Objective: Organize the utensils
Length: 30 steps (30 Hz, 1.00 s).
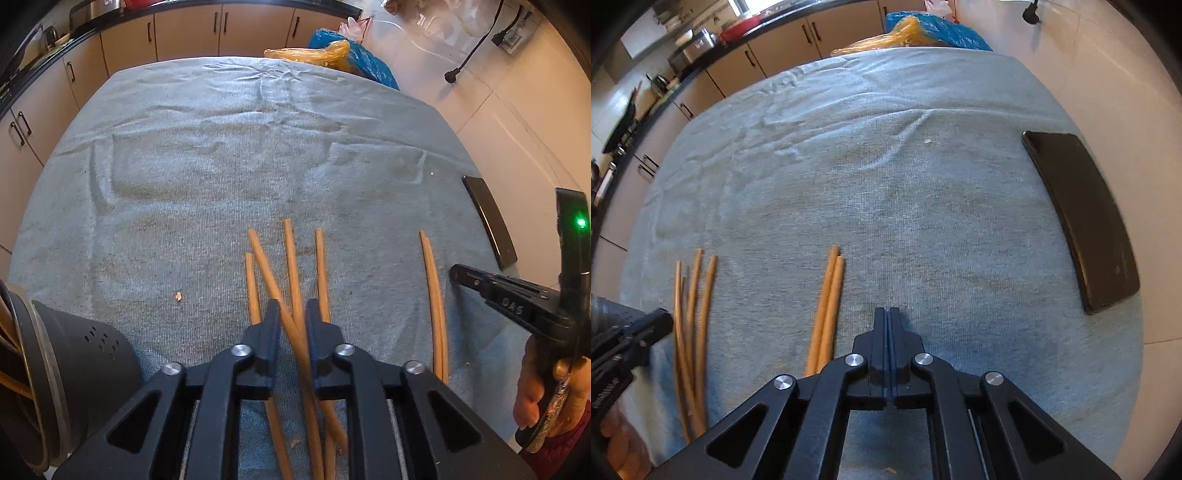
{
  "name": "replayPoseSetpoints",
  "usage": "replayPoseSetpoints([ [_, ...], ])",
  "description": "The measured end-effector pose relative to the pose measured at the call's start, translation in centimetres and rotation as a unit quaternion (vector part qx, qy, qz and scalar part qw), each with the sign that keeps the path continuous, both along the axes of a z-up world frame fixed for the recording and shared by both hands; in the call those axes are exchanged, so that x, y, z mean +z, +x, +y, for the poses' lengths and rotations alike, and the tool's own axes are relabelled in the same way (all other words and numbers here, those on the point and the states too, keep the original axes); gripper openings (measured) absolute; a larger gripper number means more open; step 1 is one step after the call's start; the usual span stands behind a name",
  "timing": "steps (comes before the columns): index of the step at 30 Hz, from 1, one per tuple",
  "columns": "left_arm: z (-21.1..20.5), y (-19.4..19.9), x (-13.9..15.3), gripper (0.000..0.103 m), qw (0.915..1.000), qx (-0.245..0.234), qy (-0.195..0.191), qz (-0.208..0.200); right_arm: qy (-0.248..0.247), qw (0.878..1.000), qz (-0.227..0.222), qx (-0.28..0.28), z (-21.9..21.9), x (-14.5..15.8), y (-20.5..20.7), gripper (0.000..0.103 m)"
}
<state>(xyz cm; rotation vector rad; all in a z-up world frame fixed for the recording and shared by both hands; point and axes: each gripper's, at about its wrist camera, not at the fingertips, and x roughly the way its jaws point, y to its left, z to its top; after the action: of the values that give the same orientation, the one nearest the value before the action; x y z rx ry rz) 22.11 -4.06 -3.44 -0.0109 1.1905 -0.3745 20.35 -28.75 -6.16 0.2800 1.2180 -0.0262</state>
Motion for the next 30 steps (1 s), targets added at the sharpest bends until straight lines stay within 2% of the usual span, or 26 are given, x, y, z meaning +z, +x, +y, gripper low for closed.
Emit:
replayPoseSetpoints([
  [7,0.3,-0.2,0.0,0.017,0.9993,0.023,0.028,-0.005,0.048,0.999,-0.013,-0.011,-0.3,0.6,-0.4,0.001],
  [12,0.1,-0.2,-0.1,0.017,0.9982,0.027,0.053,-0.010,0.056,0.998,-0.012,-0.007,-0.1,0.6,-0.2,0.001],
  [19,0.0,1.1,-1.8,0.017,0.9974,0.031,0.065,0.006,0.062,0.998,-0.010,-0.007,-0.3,0.6,-0.2,0.002],
  [21,-0.2,1.1,-1.7,0.017,0.9966,0.035,0.075,-0.007,0.061,0.998,-0.010,-0.009,-0.4,0.7,-0.2,0.002],
  [22,-0.2,1.0,-1.7,0.015,0.9960,0.037,0.081,-0.012,0.062,0.998,-0.008,-0.011,-0.4,0.7,-0.1,0.002],
  [23,-0.2,1.0,-1.7,0.008,0.9954,0.039,0.087,-0.016,0.063,0.998,-0.007,-0.012,-0.4,0.7,-0.1,0.002],
  [24,-0.2,0.8,-1.7,0.006,0.9949,0.039,0.091,-0.019,0.064,0.998,-0.006,-0.012,-0.4,0.7,-0.1,0.002],
  [30,0.6,0.4,-1.5,0.006,0.9954,0.038,0.086,-0.016,0.063,0.998,0.001,0.002,1.0,0.4,0.6,0.002],
])
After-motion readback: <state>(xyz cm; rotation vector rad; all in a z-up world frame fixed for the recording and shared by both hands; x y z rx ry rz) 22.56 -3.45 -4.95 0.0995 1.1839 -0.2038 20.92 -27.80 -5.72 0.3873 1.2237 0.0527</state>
